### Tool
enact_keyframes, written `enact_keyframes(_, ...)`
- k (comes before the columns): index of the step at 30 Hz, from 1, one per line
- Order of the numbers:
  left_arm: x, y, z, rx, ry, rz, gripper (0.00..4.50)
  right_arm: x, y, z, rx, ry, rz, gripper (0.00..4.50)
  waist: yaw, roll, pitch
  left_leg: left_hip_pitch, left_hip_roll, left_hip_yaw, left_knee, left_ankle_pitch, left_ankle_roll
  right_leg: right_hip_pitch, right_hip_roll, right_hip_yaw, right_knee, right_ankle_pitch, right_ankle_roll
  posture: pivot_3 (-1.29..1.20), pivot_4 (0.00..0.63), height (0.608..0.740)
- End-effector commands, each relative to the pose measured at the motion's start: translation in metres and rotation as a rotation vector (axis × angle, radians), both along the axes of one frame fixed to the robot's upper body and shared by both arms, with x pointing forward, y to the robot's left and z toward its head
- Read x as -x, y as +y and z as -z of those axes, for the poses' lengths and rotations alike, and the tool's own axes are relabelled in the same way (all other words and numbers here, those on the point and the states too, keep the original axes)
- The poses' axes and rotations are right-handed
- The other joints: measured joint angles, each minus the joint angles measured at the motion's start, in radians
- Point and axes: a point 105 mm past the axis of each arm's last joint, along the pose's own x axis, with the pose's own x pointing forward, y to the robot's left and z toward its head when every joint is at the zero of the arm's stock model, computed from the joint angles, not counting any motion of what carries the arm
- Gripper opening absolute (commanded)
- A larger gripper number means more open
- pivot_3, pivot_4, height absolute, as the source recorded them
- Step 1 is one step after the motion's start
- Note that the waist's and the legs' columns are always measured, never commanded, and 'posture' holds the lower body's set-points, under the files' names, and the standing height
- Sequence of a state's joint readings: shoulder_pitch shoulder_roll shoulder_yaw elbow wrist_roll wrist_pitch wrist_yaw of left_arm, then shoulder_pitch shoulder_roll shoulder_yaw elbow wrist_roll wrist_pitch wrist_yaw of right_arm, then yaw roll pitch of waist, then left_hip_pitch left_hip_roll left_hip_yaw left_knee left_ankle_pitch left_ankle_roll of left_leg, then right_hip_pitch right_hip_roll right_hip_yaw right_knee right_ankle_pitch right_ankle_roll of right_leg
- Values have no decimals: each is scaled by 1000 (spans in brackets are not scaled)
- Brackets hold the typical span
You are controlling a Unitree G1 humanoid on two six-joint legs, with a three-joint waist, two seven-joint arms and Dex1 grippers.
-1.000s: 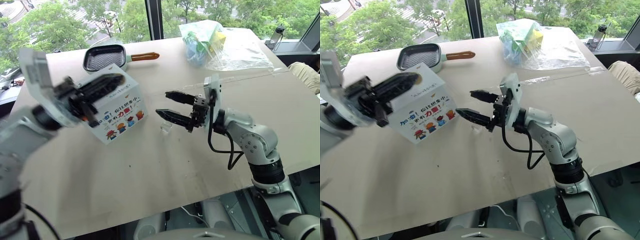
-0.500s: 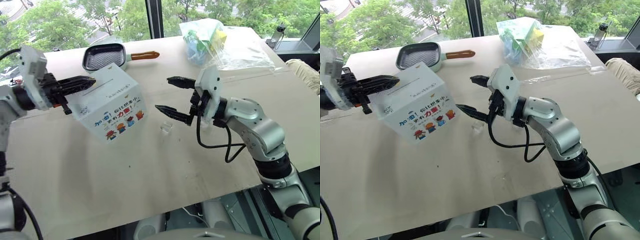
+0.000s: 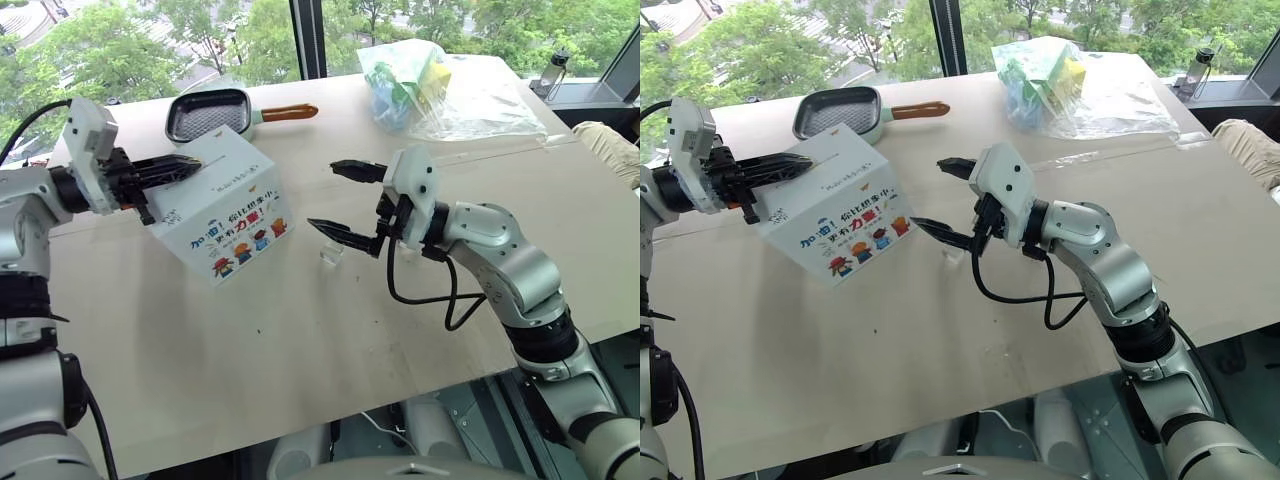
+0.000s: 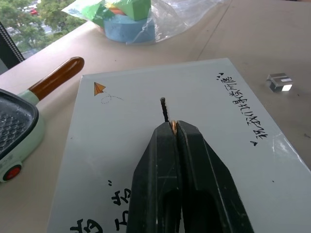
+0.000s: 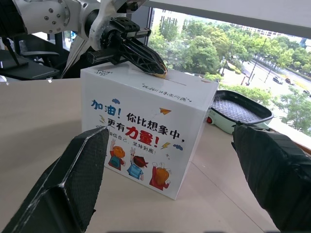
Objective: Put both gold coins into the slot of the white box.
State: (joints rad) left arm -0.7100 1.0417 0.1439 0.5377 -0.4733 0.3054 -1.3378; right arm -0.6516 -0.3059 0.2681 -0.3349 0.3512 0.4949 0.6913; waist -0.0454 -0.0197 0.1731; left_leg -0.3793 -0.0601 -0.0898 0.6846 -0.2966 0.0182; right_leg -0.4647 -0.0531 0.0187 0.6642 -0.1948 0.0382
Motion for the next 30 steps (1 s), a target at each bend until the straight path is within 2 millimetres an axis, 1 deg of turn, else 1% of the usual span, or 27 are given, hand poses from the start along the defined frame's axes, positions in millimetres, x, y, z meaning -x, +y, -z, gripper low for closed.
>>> enact_keyframes(1, 4, 0, 13, -29, 78, 8, 1670, 8, 1, -13, -27, -47, -21, 4426, 0, 0, 0, 0, 0, 0, 0, 0, 0, 0, 0, 0, 0, 0, 0, 0, 150, 721)
enact_keyframes(2, 3, 0, 12, -25, 63, -4, 2086, 8, 1, -13, -26, -46, -22, 4426, 0, 0, 0, 0, 0, 0, 0, 0, 0, 0, 0, 0, 0, 0, 0, 0, 150, 721)
enact_keyframes(3, 1, 1, 10, -25, 41, -20, 2627, 8, 1, -13, -25, -45, -24, 4426, 1, 0, 0, 0, 0, 0, 0, 0, 0, 0, 0, 0, 0, 0, 0, 0, 150, 721)
enact_keyframes(5, -4, 3, -6, 27, -46, -75, 3605, 8, 0, -13, -21, -39, -24, 4426, 4, 0, 0, -1, 0, 0, 0, 0, 0, 0, 0, 0, -1, 0, 0, 0, 150, 721)
enact_keyframes(6, -4, 1, -19, 58, -100, -80, 3829, 8, -3, -12, -18, -30, -21, 4426, 4, 0, 0, -1, 0, 0, 0, 0, 0, 0, -1, 0, -1, 0, 0, 0, 150, 721)
enact_keyframes(7, -1, -1, -29, 87, -139, -74, 3829, 7, -5, -10, -15, -21, -15, 4426, 5, 0, 0, -1, 0, 0, 1, 0, 0, 0, -1, 0, -1, 0, 0, 0, 150, 721)
enact_keyframes(10, 18, -26, -59, 183, -248, 30, 3829, 4, -23, 2, 17, -4, 15, 4426, 7, -2, -1, -4, 0, -3, 2, 0, 0, 0, -1, -2, -2, 0, 0, 0, 150, 721)
enact_keyframes(12, 32, -42, -69, 235, -290, 74, 3829, 5, -35, 7, 27, 5, 17, 4426, 9, -2, -1, -5, 0, -4, 2, 0, 0, -1, -2, -3, -5, 0, 0, 0, 150, 721)
enact_keyframes(13, 38, -49, -67, 238, -277, 78, 3829, 7, -40, 8, 22, 20, 12, 4426, 9, -2, 0, -6, 0, -4, 2, 0, 0, -1, -2, -3, -6, 0, 0, 0, 150, 721)
enact_keyframes(14, 46, -57, -59, 208, -248, 89, 3829, 8, -46, 10, 20, 33, 13, 4426, 6, -2, -1, -6, 0, -3, 2, 0, 0, -1, -2, -3, -7, 0, 0, 0, 150, 721)
enact_keyframes(16, 66, -76, -27, 119, -175, 123, 3829, 8, -64, 20, 27, 63, 51, 4426, 1, -1, -1, -5, 0, -2, 0, 0, 0, -1, -3, -1, -7, 0, 0, 0, 150, 721)
enact_keyframes(17, 74, -82, -15, 91, -151, 126, 3829, 8, -71, 25, 31, 80, 66, 4426, 0, -1, -1, -3, 0, 0, -2, 0, 0, -1, -3, 0, -8, 0, 0, 0, 150, 721)
enact_keyframes(19, 86, -96, 9, 80, -93, 130, 3829, 13, -85, 42, 15, 188, 70, 4426, 3, -1, -1, -2, 1, 0, -3, 0, 0, -1, -2, 3, -8, 0, 0, 0, 150, 721)
enact_keyframes(21, 96, -105, 33, 88, -19, 134, 3829, 16, -94, 55, -21, 271, 81, 4426, 11, -2, -1, -2, 3, -1, -3, -1, 0, -1, -2, 0, -8, 0, 0, 0, 150, 721)
enact_keyframes(22, 98, -109, 58, 94, 43, 112, 3829, 20, -101, 69, -1, 303, 84, 4426, 14, 0, -1, -1, 3, 0, -3, -1, 0, 0, -2, -1, -7, 0, 0, 0, 150, 721)
enact_keyframes(23, 100, -114, 80, 101, 91, 91, 3829, 24, -107, 82, 18, 339, 93, 4426, 17, 5, -4, 0, 3, 1, -3, -1, 0, 2, -2, 0, -7, 0, -1, 0, 150, 721)
enact_keyframes(24, 102, -117, 96, 111, 128, 69, 3829, 26, -112, 92, 30, 369, 102, 4426, 18, 6, -3, 2, 3, 1, -3, -3, 4, 5, -2, 0, -8, 1, -1, 0, 150, 721)
enact_keyframes(25, 103, -119, 109, 120, 150, 44, 3829, 27, -115, 99, 42, 380, 109, 4426, 19, 6, -1, 9, 3, 2, -3, -4, 5, 12, -2, 0, -9, 0, -1, 0, 150, 721)
enact_keyframes(26, 102, -118, 117, 130, 151, 14, 3829, 27, -117, 104, 52, 368, 117, 4426, 20, 6, -1, 15, 3, 2, -4, -4, 6, 19, -2, 0, -11, 0, -1, 0, 150, 721)
enact_keyframes(28, 104, -116, 131, 113, 141, -22, 3829, 21, -122, 113, 62, 330, 162, 4426, 23, 4, 0, 17, 4, 2, -3, -4, 7, 23, 0, -1, -15, -1, 0, 0, 150, 721)
enact_keyframes(30, 105, -114, 139, 103, 135, -40, 3829, 20, -123, 118, 61, 315, 169, 4426, 24, 4, 0, 20, 6, 3, -1, -4, 7, 26, 2, -3, -16, -1, 0, 0, 150, 721)
